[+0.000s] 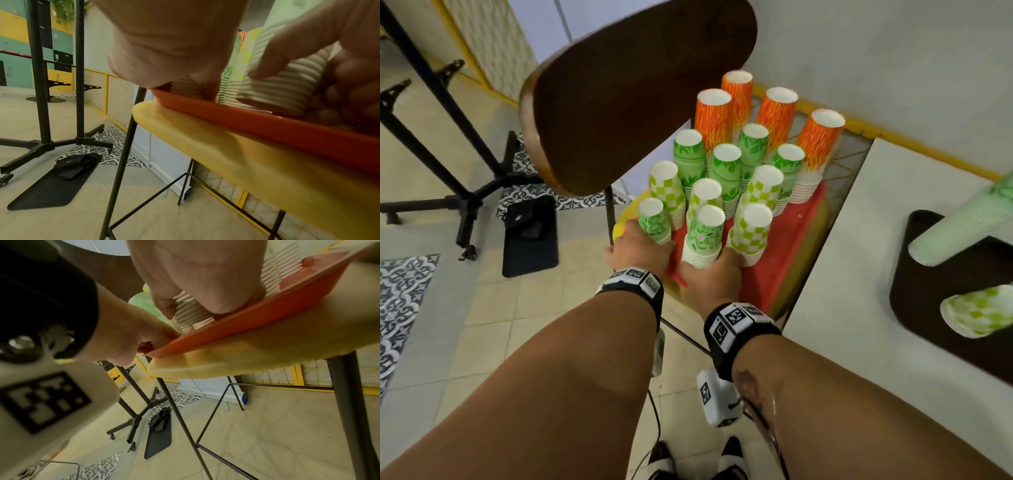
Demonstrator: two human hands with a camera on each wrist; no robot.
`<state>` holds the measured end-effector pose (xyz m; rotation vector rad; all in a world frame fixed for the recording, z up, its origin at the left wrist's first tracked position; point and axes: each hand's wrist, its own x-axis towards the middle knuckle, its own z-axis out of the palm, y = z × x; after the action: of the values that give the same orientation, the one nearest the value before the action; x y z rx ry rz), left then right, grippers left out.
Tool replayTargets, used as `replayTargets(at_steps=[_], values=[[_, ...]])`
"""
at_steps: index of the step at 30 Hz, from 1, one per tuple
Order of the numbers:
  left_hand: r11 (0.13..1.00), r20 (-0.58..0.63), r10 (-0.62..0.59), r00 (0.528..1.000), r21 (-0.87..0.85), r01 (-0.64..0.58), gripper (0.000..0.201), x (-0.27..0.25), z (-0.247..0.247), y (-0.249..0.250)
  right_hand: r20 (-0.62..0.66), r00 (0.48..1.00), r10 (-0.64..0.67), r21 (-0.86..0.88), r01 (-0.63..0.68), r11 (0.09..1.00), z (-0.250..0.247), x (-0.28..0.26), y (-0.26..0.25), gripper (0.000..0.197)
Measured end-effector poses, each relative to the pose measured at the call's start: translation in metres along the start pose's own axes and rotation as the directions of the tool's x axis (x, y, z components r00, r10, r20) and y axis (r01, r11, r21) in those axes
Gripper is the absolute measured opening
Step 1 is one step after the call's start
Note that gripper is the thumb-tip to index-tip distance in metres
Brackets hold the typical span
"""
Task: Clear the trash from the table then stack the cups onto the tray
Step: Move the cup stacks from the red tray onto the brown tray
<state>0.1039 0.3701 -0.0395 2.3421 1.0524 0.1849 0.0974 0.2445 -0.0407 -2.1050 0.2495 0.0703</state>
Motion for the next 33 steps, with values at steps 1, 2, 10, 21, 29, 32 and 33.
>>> replayTargets(at_steps=[1, 2, 10, 21, 29, 32, 33], values=[[1.000, -0.020, 0.014, 1.000, -0.025, -0.015, 0.070, -0.002, 0.001, 0.000, -0.001, 1.000, -0.028, 0.017, 0.028, 0.999, -0.004, -0.001, 0.000, 0.065], [0.997, -0.053, 0.020, 0.998, -0.073, -0.024, 0.065, -0.005, 0.001, 0.001, -0.004, 0.998, -0.064, 0.041, 0.064, 0.997, -0.008, -0.001, 0.000, 0.064], [0.854, -0.291, 0.102, 0.951, -0.464, -0.234, 0.060, -0.048, -0.011, 0.033, -0.244, 0.878, -0.412, 0.154, 0.455, 0.877, -0.081, -0.003, -0.031, 0.062], [0.450, -0.344, 0.486, 0.803, -0.689, -0.568, 0.052, -0.125, -0.019, 0.175, -0.660, 0.660, -0.358, -0.106, 0.389, 0.915, -0.298, 0.099, -0.058, 0.066], [0.477, -0.268, 0.486, 0.832, -0.716, -0.510, 0.048, -0.179, 0.034, 0.241, -0.622, 0.746, -0.236, -0.185, 0.153, 0.971, -0.399, 0.183, -0.011, 0.060], [0.469, -0.262, 0.504, 0.823, -0.717, -0.516, 0.048, -0.186, 0.052, 0.259, -0.561, 0.796, -0.227, -0.217, 0.124, 0.968, -0.402, 0.200, 0.004, 0.057], [0.472, -0.253, 0.509, 0.823, -0.717, -0.513, 0.048, -0.187, 0.055, 0.267, -0.531, 0.817, -0.224, -0.236, 0.111, 0.965, -0.401, 0.203, 0.009, 0.057]])
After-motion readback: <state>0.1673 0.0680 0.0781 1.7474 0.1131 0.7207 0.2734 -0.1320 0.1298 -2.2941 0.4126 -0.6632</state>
